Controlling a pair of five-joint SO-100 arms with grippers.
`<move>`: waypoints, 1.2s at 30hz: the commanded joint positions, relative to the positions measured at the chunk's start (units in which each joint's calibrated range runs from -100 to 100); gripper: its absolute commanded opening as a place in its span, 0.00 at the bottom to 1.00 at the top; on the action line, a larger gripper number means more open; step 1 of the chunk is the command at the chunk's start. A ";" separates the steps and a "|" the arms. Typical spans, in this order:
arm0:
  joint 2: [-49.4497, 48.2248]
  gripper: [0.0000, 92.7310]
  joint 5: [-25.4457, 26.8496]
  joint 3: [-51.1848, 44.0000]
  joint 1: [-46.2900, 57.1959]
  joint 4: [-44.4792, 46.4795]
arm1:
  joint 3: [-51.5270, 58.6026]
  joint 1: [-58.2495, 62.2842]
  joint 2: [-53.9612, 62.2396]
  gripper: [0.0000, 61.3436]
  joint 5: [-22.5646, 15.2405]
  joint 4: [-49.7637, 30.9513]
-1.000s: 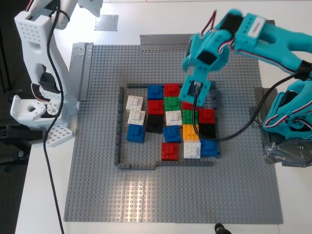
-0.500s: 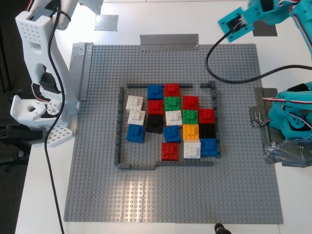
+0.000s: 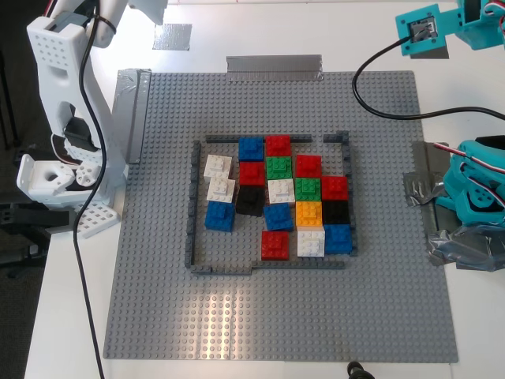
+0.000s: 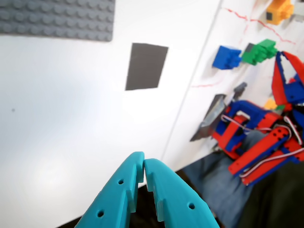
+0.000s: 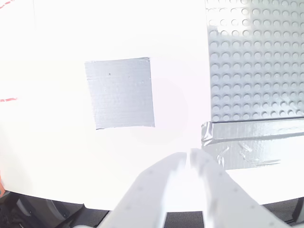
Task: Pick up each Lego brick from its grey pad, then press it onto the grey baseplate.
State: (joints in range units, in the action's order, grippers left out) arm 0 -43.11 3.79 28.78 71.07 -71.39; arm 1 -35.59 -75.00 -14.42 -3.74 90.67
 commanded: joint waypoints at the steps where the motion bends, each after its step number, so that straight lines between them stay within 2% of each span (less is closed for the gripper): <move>1: -2.90 0.00 -0.25 1.42 -0.16 0.44 | -4.00 -0.12 1.29 0.00 -0.54 0.30; 17: -11.05 0.00 0.19 9.01 -1.10 0.44 | -6.53 0.10 1.03 0.00 -0.63 2.74; 36: -11.57 0.00 -0.20 9.73 -1.03 0.44 | -7.16 -0.05 1.03 0.00 -0.54 3.31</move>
State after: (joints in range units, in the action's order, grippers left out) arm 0 -53.85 3.79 38.93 70.33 -71.48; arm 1 -38.59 -75.00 -14.51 -4.32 93.40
